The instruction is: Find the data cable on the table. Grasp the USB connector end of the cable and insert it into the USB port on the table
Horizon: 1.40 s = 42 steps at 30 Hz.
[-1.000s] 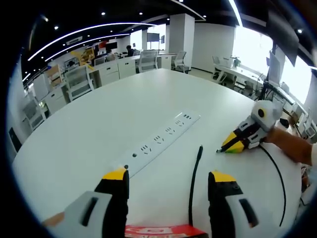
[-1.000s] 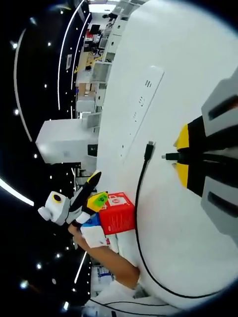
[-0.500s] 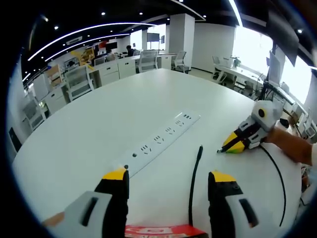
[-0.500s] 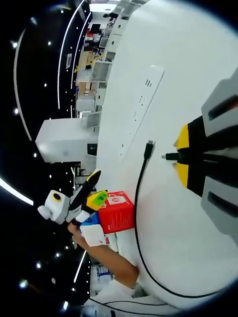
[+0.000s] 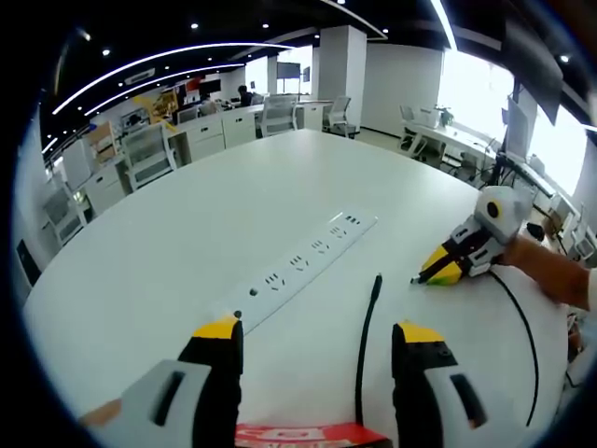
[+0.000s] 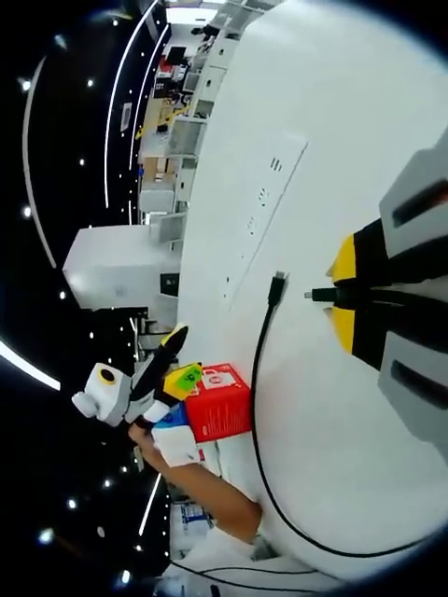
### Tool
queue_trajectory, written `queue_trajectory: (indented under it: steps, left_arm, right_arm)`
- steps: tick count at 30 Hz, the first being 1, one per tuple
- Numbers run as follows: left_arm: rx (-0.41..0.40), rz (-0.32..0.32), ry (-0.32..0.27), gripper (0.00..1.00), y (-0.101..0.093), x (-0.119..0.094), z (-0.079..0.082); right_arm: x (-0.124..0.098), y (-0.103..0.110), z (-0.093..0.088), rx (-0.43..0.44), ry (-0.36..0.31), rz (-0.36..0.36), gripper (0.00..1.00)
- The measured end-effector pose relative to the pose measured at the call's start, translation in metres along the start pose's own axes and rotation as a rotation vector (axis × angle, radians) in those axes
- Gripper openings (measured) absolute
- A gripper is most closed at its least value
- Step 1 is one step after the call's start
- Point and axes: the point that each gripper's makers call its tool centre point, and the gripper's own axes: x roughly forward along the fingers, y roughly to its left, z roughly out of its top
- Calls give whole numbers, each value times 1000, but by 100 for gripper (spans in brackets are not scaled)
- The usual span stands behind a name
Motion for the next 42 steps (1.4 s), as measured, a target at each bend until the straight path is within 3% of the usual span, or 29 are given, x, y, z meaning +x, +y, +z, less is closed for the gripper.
queue_trajectory:
  steps: [12, 27, 33, 42]
  left_arm:
    - [0, 1, 0, 65, 0, 0, 1]
    - [-1, 0, 3, 65, -1, 0, -1]
    - [-1, 1, 3, 65, -2, -1, -2]
    - [0, 1, 3, 64, 0, -1, -2]
  right_arm:
    - [-12, -6, 10, -55, 59, 2, 9]
    - [-19, -15, 18, -169, 243, 40, 9]
    - [-18, -18, 23, -203, 289, 50, 9]
    - [-14, -27, 19, -262, 389, 65, 9]
